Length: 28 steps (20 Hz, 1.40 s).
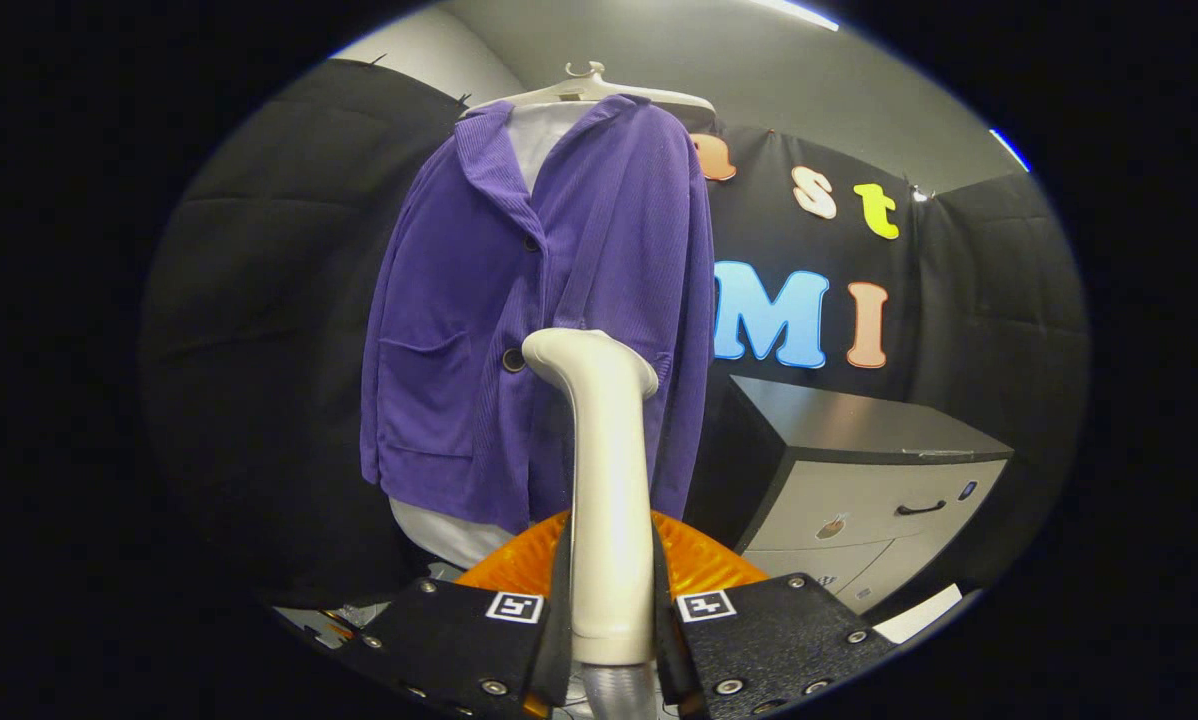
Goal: Iron the clothes twice with a garment steamer, once on the left side and once on the right side.
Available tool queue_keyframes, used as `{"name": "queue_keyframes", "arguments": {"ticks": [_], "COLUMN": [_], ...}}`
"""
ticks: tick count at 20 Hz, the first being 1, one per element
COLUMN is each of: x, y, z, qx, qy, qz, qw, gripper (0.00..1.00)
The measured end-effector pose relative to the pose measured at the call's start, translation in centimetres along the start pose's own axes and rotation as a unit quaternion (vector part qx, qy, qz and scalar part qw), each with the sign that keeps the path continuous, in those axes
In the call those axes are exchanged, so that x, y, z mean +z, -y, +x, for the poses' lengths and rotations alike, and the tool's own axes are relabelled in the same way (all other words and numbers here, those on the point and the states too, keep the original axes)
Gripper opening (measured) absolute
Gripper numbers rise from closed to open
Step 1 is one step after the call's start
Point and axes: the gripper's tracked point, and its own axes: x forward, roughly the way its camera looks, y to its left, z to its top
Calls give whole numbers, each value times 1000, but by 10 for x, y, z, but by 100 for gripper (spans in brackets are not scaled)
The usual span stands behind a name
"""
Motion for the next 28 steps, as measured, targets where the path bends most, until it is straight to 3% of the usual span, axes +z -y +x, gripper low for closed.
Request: {"name": "queue_keyframes", "arguments": {"ticks": [8, 15, 23, 28], "x": [-66, -86, -85, -30], "y": [-2, -8, -46, -69], "z": [-16, -33, -68, -73], "qx": [16, 28, 84, 117], "qy": [-69, -89, -90, -44], "qz": [-2, -13, -10, -26], "qw": [997, 996, 992, 992], "gripper": [34, 34, 34, 34]}}
